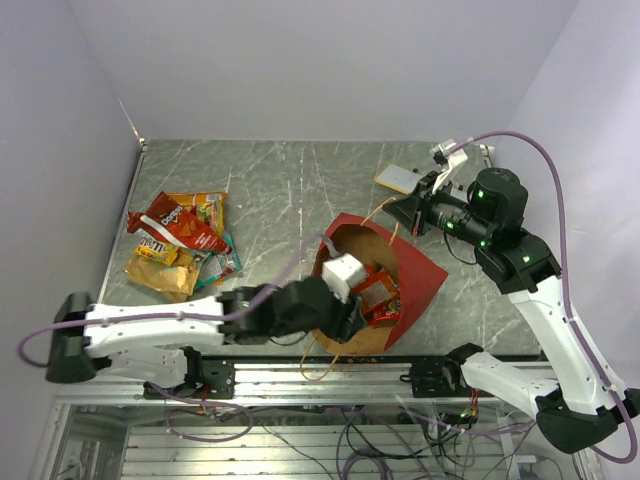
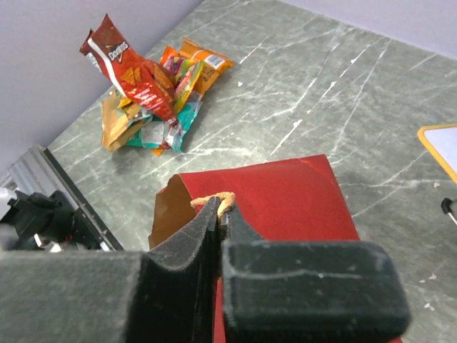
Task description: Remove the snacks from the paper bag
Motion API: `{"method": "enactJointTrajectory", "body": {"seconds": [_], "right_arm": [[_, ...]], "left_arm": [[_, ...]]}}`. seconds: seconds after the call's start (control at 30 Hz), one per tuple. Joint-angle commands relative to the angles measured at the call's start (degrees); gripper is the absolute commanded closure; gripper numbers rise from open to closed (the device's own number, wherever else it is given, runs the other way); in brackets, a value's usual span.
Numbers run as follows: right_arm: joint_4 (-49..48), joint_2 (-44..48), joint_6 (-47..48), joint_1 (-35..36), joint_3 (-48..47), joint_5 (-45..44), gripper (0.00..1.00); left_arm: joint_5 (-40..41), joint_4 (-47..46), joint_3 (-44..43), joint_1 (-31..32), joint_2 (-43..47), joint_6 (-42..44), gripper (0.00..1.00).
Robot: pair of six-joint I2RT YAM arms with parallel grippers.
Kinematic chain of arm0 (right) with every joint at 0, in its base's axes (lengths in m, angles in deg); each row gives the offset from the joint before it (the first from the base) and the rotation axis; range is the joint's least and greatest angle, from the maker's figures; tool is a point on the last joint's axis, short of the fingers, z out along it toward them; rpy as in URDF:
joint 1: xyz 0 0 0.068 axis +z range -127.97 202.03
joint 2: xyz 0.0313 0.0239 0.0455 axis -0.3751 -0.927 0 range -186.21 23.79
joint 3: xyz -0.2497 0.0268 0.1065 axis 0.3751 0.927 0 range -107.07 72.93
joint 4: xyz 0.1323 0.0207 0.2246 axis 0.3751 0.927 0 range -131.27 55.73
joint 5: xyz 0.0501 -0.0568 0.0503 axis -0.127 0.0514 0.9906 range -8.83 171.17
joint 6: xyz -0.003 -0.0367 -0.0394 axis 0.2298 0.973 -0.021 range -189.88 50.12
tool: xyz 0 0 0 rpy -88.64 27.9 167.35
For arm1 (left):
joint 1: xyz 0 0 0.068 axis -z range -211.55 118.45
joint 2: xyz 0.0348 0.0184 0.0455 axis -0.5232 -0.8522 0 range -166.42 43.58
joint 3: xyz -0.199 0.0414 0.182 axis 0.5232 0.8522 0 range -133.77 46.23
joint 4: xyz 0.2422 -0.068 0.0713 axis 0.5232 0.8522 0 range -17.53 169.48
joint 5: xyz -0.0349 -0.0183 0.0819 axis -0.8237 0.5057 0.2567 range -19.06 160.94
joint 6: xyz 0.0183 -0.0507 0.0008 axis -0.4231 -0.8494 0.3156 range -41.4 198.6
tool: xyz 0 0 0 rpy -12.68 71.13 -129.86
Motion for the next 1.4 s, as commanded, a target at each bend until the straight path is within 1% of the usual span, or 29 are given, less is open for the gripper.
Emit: {"method": "enactJointTrajectory", "body": {"seconds": [0.0, 0.13, 0.23, 0.4, 0.47, 0.53, 0.57, 0.63, 0.73, 0.83, 0.9, 0.93, 1.0, 1.1, 1.17, 1.2, 1.23, 1.3, 1.37], "right_arm": [[-1.0, 0.9, 1.2, 0.0, -2.6, -1.8, 1.00], [-0.7, 1.8, 1.2, 0.0, -2.3, -2.3, 1.00], [-0.9, 2.3, 1.2, 0.0, -2.0, -2.4, 1.00], [-0.9, 2.1, 0.9, 0.0, -2.3, -1.9, 1.00], [-1.2, 2.1, 0.5, 0.0, -2.1, -1.8, 1.00], [-1.3, 2.1, 0.0, -0.1, -1.8, -1.4, 1.00], [-1.3, 2.2, -0.1, 0.0, -1.7, -1.3, 1.00], [-1.1, 2.2, -0.2, 0.0, -1.6, -1.0, 1.00], [-0.6, 2.4, 0.2, 0.0, -1.4, -1.1, 1.00], [-0.7, 2.4, 0.4, 0.0, -1.4, -1.2, 1.00], [-1.0, 2.4, 0.3, 0.0, -1.3, -1.2, 1.00], [-1.1, 2.5, 0.2, 0.0, -1.3, -1.1, 1.00], [-1.1, 2.5, -0.1, 0.0, -1.0, -0.9, 1.00], [-1.1, 2.8, -0.7, 0.0, -0.5, -0.9, 1.00], [-1.1, 3.2, -0.8, 0.0, -0.1, -1.3, 1.00], [-1.1, 3.4, -0.9, 0.0, 0.0, -1.5, 1.00], [-1.2, 3.5, -0.9, 0.0, 0.1, -1.7, 1.00], [-1.4, 3.8, -0.9, 0.0, 0.3, -2.0, 1.00], [-1.2, 3.6, -0.8, 0.0, 0.0, -2.1, 1.00]], "left_arm": [[21.0, -0.5, -2.8, 6.1, -9.0, 5.0, 0.44], [23.3, -2.9, -4.7, 6.6, -16.2, 7.1, 0.46], [25.3, -5.2, -3.8, 6.3, -19.7, 7.4, 0.44], [22.6, -6.7, -4.3, 4.7, -25.3, 8.2, 0.43], [20.5, -8.2, -4.0, 3.6, -26.8, 8.7, 0.39], [19.7, -9.5, -3.7, 2.8, -28.1, 9.8, 0.33], [20.0, -9.4, -4.0, 2.7, -28.8, 10.4, 0.32], [21.5, -8.3, -5.1, 2.5, -31.0, 10.9, 0.26], [23.0, -6.2, -7.0, 1.6, -34.9, 11.7, 0.22], [22.6, -6.2, -8.4, 1.7, -38.1, 14.7, 0.21], [24.0, -5.1, -9.2, 1.7, -39.4, 15.2, 0.02], [25.6, -4.3, -9.6, 1.7, -39.7, 15.2, 0.00], [29.6, -3.0, -9.9, 1.6, -39.5, 15.1, 0.00], [32.3, -2.4, -10.7, 1.4, -39.5, 16.4, 0.05], [33.5, -1.5, -11.8, 1.2, -40.2, 16.9, 0.12], [33.9, -1.1, -12.4, 1.1, -40.6, 17.1, 0.18], [34.1, -1.0, -12.8, 0.9, -41.0, 17.5, 0.26], [34.2, -0.4, -13.9, 0.6, -41.4, 17.7, 0.46], [34.9, 0.7, -15.1, 0.6, -41.6, 17.4, 0.73]]}}
